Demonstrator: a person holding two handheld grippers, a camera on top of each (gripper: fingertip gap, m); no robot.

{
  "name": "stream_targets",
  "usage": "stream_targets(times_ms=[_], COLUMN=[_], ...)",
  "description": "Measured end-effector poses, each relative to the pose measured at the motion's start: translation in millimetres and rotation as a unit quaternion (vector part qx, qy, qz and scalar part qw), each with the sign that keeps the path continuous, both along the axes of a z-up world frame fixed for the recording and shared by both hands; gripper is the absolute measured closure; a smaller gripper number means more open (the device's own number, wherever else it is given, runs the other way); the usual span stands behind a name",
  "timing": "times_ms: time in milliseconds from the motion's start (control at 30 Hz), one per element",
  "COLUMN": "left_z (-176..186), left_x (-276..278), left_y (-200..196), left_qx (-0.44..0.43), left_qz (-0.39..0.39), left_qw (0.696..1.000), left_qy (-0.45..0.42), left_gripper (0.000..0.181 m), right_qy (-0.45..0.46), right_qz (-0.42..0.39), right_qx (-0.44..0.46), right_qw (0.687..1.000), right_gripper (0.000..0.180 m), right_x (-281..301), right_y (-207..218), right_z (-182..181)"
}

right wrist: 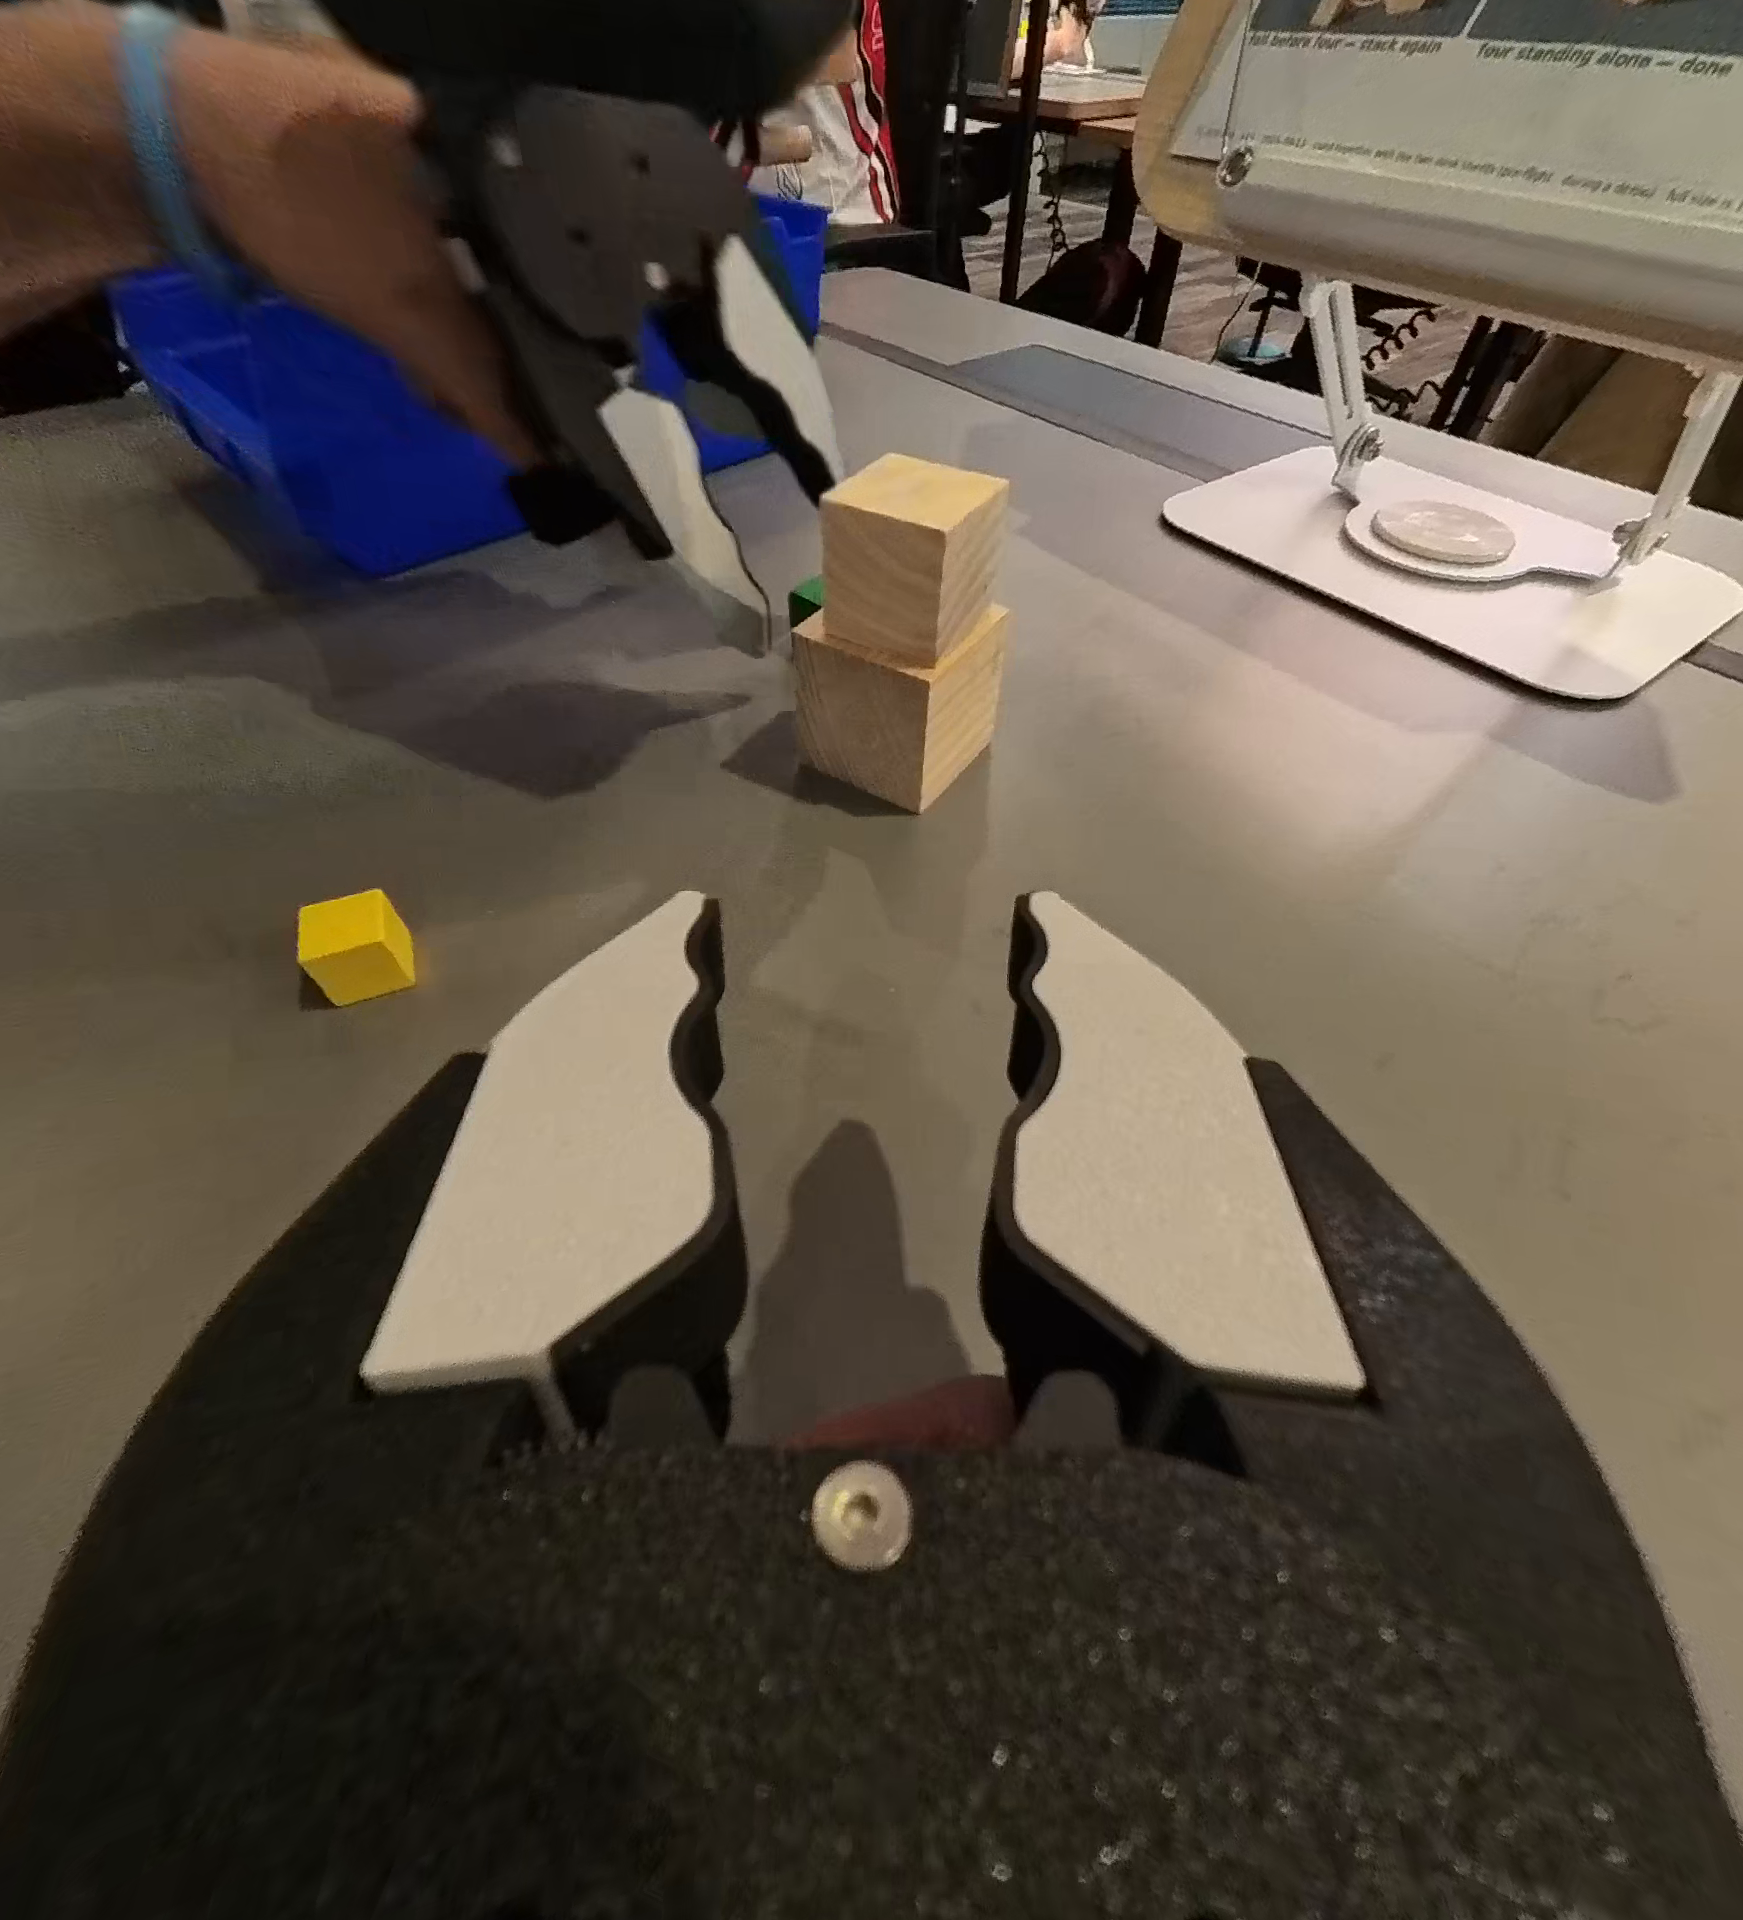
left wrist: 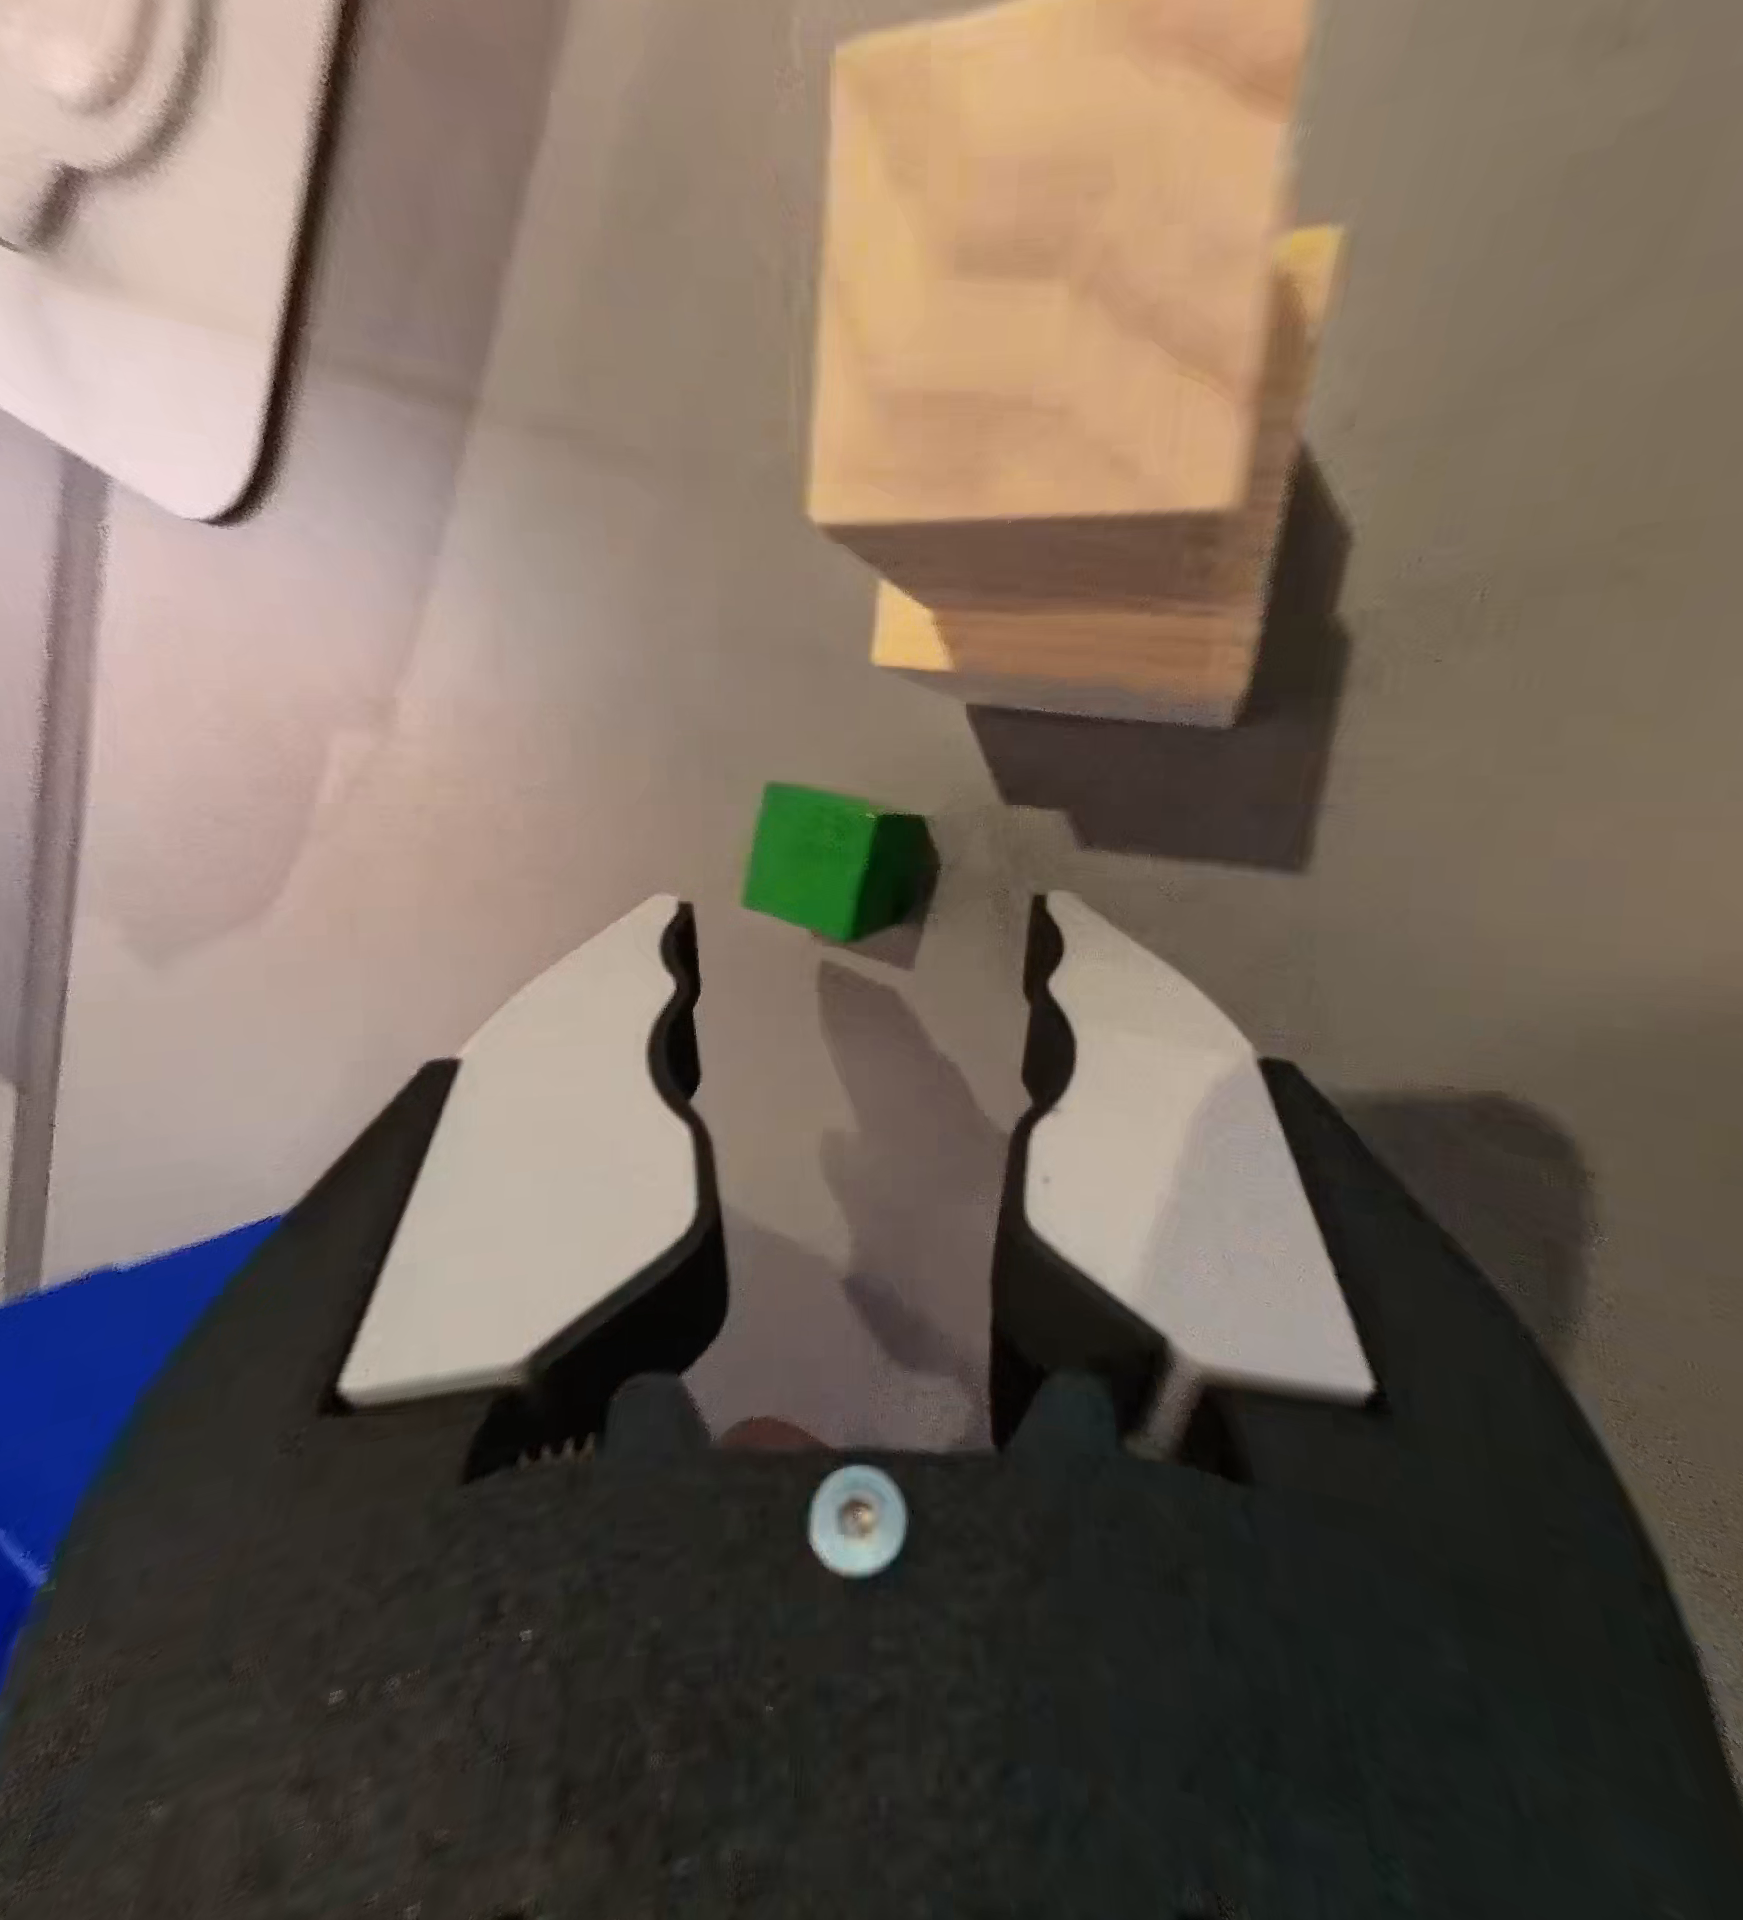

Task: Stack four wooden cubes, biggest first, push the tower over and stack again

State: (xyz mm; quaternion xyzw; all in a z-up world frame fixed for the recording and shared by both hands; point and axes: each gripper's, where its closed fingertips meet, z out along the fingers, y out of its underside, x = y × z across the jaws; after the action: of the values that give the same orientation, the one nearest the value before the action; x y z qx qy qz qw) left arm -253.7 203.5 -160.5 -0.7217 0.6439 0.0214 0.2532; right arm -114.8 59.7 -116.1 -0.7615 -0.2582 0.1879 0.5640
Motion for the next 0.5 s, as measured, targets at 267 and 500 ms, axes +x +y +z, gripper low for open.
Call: stream_targets(times_ms=[267,500], left_z=[-25.4,49.4], left_x=[6.4,21.0], left_y=[3.5,6.1], left_qx=[-0.108,-0.101], left_qz=[-0.068,-0.056], left_qw=[0.99,0.992], left_qy=[0.067,0.045], left_gripper=[0.151,0.152], right_qy=[0.013,0.024], right_qz=[0.005,0.007], right_qx=[-0.001,-0.006], right_qw=[1.0,1.0], right_gripper=[0.13,0.133], right_x=[2.1,3.2], right_y=[-3.0,-2.6], right_z=[1.7,2.4])
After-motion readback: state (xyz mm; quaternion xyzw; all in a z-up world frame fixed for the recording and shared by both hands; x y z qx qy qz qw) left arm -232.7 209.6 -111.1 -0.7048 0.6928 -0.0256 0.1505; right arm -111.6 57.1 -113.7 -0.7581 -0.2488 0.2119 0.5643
